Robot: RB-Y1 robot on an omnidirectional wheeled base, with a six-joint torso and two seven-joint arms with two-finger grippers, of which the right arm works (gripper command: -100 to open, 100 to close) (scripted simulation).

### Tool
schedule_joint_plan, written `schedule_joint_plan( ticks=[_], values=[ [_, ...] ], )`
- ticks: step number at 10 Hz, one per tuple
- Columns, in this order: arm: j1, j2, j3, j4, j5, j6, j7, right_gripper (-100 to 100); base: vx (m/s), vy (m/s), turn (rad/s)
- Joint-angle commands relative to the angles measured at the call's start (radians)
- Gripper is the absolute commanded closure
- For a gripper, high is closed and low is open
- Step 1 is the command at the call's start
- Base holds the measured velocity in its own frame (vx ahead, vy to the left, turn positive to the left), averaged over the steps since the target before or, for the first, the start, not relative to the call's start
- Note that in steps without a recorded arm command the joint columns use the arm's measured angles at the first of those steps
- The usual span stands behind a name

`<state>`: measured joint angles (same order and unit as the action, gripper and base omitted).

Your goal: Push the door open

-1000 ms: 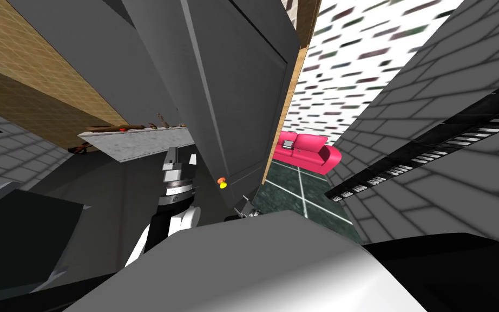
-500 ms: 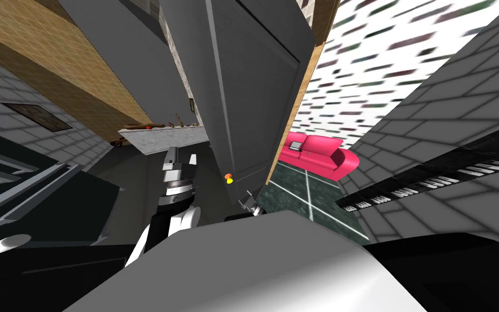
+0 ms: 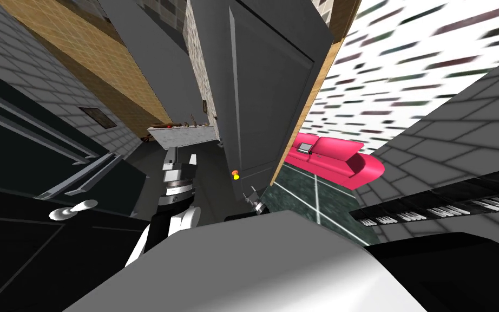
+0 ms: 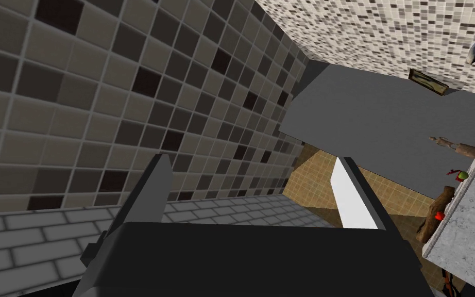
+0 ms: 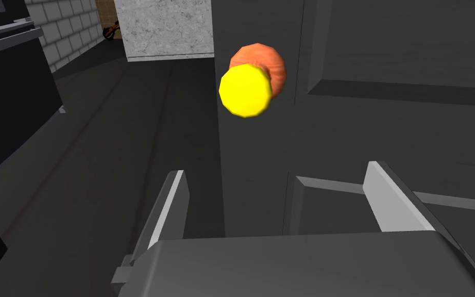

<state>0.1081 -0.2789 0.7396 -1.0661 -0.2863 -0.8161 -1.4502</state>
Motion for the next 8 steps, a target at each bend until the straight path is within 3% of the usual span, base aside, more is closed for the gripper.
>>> schedule_joint_plan(
  ticks=[1,8],
  values=[
    [-0.012,0.012,-0.015,0.032,-0.007,-0.011,0.001,-100,-0.042,0.028,0.077],
    [-0.005,0.051,-0.19,0.058,-0.091,0.005,0.05,-100,-0.05,0.045,0.196]
  ],
)
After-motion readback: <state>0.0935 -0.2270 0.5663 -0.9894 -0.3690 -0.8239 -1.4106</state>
